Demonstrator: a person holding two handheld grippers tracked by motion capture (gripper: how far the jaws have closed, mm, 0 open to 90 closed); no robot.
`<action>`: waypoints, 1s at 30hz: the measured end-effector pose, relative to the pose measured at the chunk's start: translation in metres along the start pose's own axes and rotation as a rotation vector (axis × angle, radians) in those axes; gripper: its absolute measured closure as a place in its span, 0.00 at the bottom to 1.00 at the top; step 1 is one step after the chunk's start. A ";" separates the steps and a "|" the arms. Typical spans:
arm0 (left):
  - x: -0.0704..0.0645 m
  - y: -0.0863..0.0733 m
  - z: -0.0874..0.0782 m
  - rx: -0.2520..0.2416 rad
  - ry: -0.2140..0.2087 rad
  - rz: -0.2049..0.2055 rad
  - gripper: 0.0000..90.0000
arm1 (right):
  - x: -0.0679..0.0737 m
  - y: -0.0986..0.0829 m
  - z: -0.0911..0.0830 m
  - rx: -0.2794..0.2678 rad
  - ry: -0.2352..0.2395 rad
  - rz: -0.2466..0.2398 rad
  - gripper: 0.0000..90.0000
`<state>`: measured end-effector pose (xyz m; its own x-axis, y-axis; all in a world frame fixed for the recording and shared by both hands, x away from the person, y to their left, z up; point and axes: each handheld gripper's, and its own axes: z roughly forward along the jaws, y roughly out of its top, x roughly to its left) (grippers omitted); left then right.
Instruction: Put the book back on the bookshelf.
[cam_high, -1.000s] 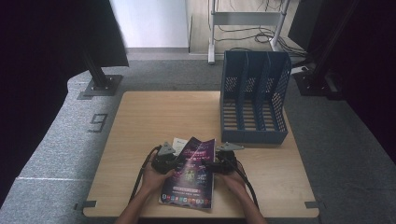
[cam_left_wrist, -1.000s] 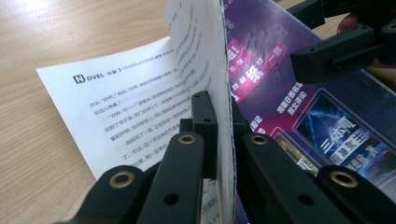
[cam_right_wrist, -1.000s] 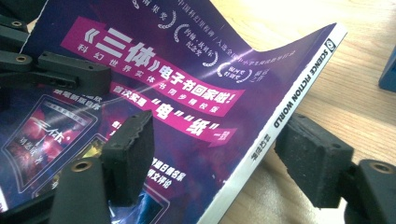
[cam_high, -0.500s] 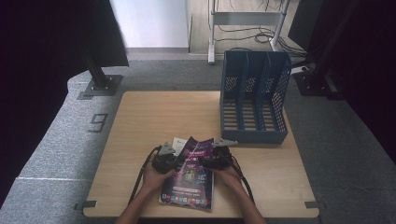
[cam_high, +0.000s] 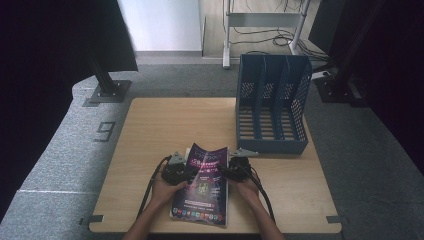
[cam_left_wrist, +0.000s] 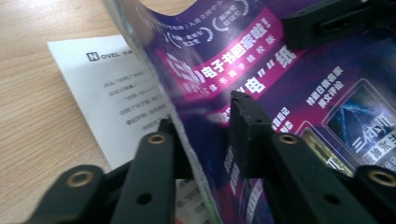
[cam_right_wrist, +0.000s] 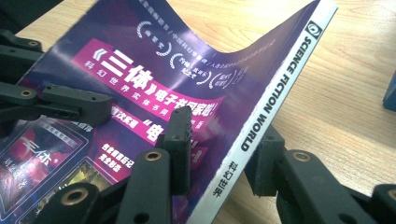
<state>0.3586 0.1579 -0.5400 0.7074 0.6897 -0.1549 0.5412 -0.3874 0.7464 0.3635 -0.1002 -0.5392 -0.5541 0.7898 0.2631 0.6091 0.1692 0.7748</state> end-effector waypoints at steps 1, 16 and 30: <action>0.000 0.000 0.000 0.000 0.000 0.000 0.76 | 0.000 0.000 0.000 0.000 0.000 0.000 0.73; 0.010 -0.002 -0.002 -0.014 -0.031 -0.061 0.68 | 0.004 0.002 -0.009 -0.030 0.022 -0.033 0.75; 0.013 0.000 -0.011 -0.066 -0.079 -0.081 0.82 | 0.008 0.005 -0.019 -0.050 0.022 -0.092 0.75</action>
<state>0.3627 0.1735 -0.5347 0.6977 0.6656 -0.2649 0.5687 -0.2898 0.7698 0.3513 -0.1043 -0.5221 -0.6189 0.7590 0.2020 0.5264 0.2100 0.8239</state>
